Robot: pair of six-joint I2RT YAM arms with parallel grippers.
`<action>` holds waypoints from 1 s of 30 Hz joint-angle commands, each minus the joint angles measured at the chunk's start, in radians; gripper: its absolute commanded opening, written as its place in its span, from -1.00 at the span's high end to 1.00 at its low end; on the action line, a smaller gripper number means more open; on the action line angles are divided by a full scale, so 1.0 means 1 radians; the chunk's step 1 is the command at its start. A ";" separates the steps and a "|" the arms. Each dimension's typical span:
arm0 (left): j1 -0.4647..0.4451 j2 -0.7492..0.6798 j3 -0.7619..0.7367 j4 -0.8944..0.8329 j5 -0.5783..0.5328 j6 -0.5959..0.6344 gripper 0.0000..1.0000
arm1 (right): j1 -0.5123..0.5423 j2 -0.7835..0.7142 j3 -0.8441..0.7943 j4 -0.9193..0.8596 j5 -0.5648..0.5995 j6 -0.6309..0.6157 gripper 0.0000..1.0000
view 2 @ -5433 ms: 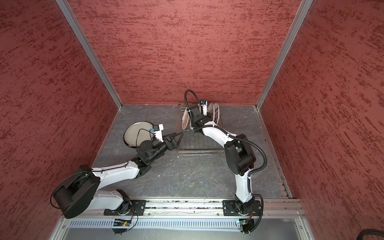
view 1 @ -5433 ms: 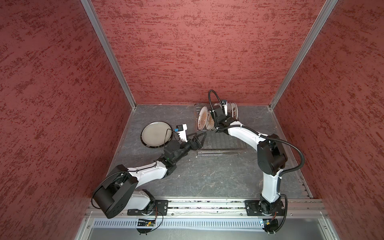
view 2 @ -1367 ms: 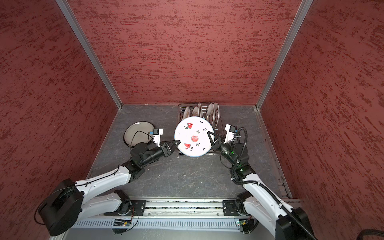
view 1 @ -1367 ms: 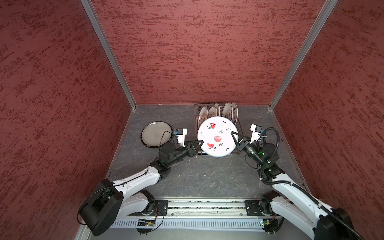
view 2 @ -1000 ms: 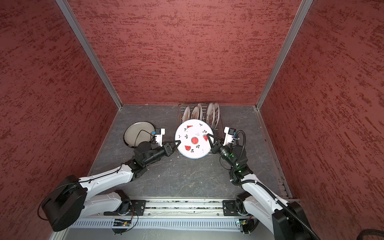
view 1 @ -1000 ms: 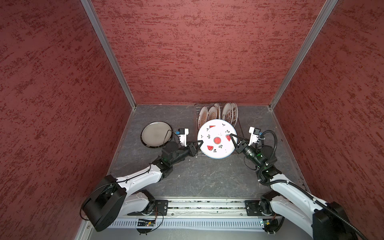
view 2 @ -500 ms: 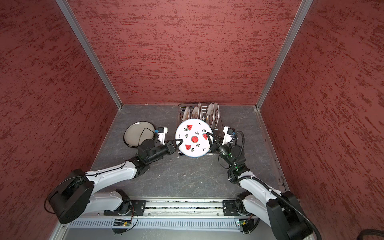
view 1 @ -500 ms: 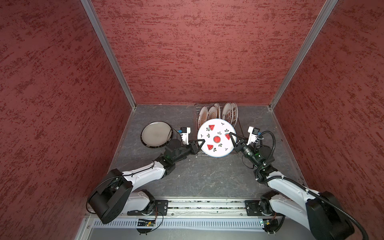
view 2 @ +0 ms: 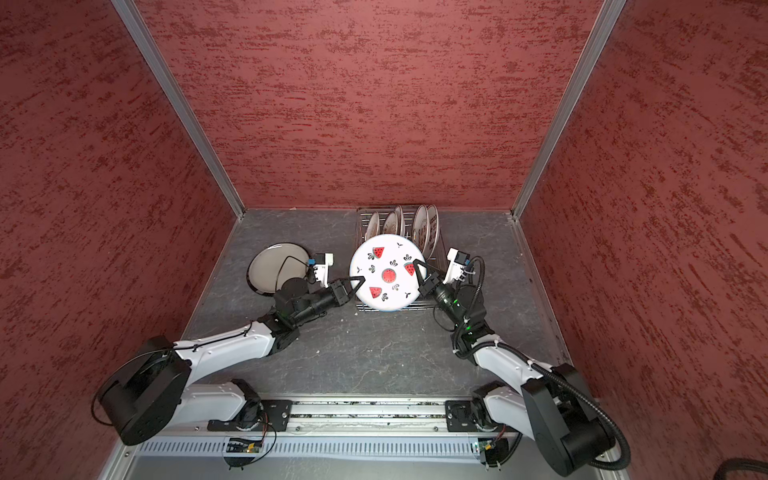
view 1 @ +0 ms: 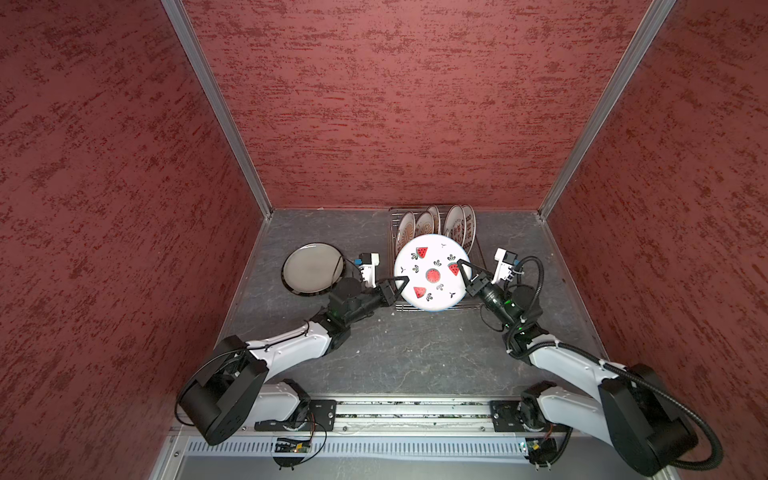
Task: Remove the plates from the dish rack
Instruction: 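Close the left gripper on the watermelon plate's rim while the right gripper holds it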
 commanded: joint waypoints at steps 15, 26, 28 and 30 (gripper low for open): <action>0.069 0.043 -0.024 0.147 -0.014 -0.198 1.00 | 0.040 0.196 0.147 0.077 -0.265 -0.083 0.19; 0.116 0.036 -0.013 0.200 0.078 -0.276 1.00 | 0.053 0.201 0.171 -0.013 -0.207 -0.097 -0.64; 0.125 0.029 -0.013 0.204 0.086 -0.287 1.00 | 0.054 0.196 0.170 -0.022 -0.198 -0.093 -0.98; 0.129 0.021 -0.013 0.197 0.078 -0.294 1.00 | 0.054 0.195 0.178 -0.038 -0.197 -0.091 -0.98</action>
